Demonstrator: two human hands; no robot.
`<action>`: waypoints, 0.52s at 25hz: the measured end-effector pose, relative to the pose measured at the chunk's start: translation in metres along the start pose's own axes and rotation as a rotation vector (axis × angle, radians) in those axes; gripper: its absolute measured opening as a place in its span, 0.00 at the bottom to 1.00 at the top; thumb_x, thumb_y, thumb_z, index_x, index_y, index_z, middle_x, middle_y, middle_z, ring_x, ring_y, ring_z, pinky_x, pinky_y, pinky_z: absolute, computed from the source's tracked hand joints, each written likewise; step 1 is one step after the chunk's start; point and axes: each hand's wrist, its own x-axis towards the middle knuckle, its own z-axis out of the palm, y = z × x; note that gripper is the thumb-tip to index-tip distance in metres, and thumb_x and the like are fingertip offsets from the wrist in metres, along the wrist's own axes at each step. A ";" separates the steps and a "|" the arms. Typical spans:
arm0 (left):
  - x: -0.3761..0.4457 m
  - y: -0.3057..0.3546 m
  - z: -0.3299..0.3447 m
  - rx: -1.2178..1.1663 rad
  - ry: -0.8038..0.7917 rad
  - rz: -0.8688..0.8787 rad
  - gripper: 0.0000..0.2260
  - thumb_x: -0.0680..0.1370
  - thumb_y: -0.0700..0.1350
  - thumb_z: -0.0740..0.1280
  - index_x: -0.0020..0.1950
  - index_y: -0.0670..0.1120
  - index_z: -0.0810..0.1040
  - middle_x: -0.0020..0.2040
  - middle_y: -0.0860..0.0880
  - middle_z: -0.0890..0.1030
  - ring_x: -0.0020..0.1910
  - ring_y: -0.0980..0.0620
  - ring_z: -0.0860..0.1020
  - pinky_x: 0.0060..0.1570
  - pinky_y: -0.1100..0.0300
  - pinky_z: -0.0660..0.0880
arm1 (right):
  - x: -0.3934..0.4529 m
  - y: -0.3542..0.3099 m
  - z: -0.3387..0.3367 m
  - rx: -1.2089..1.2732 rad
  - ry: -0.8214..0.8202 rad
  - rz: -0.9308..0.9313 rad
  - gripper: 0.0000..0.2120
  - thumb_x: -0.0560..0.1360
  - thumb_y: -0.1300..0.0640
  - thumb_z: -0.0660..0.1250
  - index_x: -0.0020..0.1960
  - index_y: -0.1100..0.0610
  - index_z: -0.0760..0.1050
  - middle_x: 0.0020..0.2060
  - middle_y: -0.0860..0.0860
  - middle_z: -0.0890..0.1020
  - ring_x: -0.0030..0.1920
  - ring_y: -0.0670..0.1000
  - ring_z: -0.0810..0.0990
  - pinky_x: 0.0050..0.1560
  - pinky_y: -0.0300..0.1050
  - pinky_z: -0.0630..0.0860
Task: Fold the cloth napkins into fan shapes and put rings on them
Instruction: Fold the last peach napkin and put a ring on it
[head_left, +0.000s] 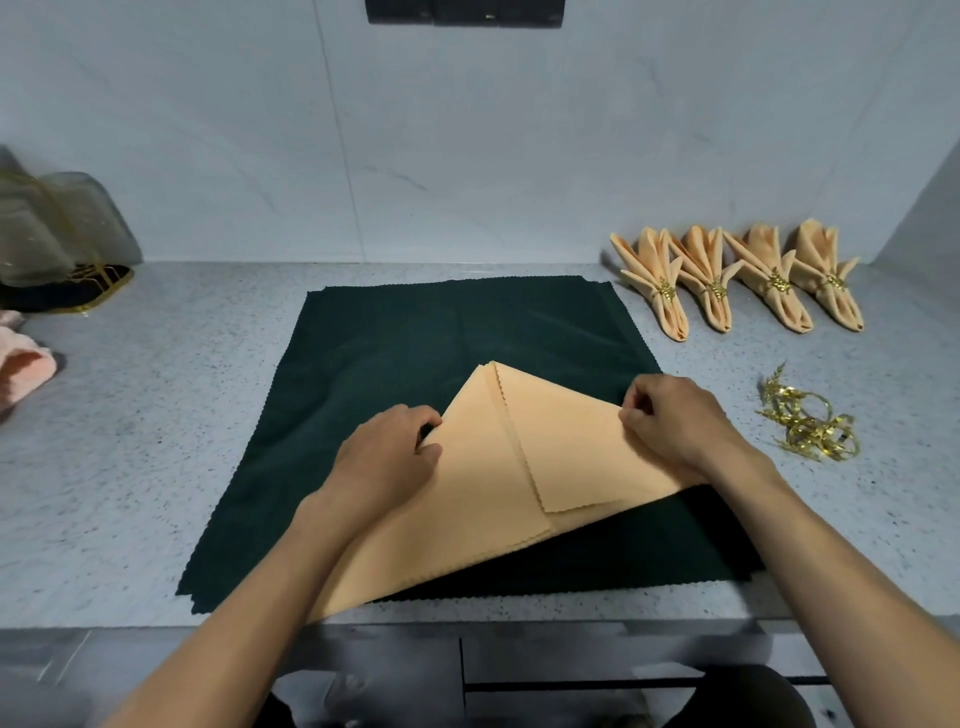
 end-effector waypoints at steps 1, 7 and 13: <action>-0.001 -0.001 0.003 0.015 0.019 0.011 0.13 0.78 0.48 0.62 0.62 0.56 0.76 0.47 0.57 0.74 0.47 0.54 0.73 0.47 0.55 0.73 | 0.006 -0.003 0.002 0.001 0.006 -0.032 0.04 0.76 0.55 0.63 0.43 0.49 0.75 0.42 0.47 0.80 0.45 0.50 0.77 0.48 0.51 0.75; 0.004 0.002 0.017 0.215 -0.063 0.122 0.19 0.81 0.55 0.57 0.72 0.53 0.63 0.70 0.57 0.67 0.69 0.49 0.65 0.63 0.47 0.63 | 0.028 -0.047 0.053 0.022 -0.170 -0.204 0.24 0.83 0.45 0.49 0.78 0.51 0.58 0.77 0.48 0.63 0.76 0.52 0.61 0.75 0.55 0.59; 0.003 -0.009 0.031 0.291 -0.177 0.176 0.28 0.82 0.62 0.46 0.80 0.54 0.46 0.81 0.56 0.46 0.79 0.52 0.46 0.76 0.42 0.46 | 0.023 -0.038 0.076 -0.151 -0.189 -0.380 0.26 0.84 0.44 0.43 0.80 0.46 0.48 0.80 0.43 0.50 0.79 0.48 0.45 0.78 0.51 0.42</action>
